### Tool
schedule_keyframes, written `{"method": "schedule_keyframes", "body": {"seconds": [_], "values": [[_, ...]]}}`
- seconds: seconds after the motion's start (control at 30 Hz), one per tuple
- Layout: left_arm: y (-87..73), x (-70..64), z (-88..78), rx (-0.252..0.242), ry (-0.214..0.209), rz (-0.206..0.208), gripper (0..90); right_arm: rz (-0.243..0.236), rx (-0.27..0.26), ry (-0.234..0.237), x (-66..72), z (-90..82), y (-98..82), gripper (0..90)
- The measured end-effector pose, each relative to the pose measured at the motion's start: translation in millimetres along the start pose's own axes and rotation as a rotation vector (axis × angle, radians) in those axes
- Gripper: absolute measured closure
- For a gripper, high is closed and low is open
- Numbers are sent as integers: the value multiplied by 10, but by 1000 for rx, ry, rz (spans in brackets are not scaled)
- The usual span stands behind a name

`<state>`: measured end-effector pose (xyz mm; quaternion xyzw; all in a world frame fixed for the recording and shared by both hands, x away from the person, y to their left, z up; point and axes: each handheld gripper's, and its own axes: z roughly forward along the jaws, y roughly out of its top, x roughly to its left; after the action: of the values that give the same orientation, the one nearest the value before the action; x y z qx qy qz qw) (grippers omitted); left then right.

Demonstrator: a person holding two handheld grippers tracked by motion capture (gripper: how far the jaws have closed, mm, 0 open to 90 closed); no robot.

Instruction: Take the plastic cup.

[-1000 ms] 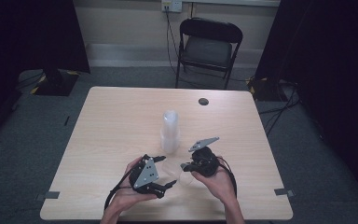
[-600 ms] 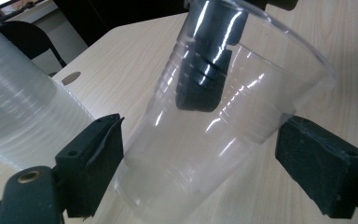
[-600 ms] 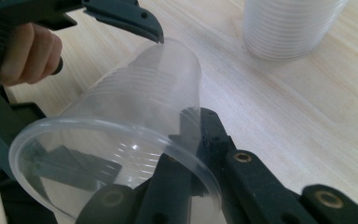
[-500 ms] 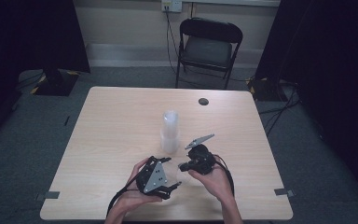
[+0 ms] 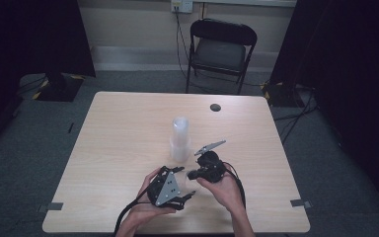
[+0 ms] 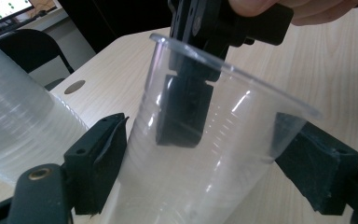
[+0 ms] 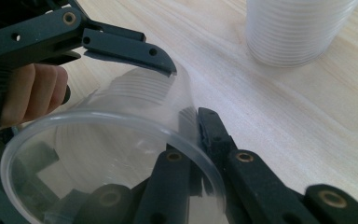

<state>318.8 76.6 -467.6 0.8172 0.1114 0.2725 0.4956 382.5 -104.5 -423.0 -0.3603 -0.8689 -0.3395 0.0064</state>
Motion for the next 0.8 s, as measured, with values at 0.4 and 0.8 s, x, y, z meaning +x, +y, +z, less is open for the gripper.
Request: {"method": "schedule_keyframes", "body": {"seconds": [0.4, 0.8], "values": [[44, -24, 35, -6, -10, 5, 214, 18, 39, 18, -5, 48, 33, 876], [45, -22, 15, -17, -6, 4, 233, 40, 55, 56, 13, 143, 40, 879]]}}
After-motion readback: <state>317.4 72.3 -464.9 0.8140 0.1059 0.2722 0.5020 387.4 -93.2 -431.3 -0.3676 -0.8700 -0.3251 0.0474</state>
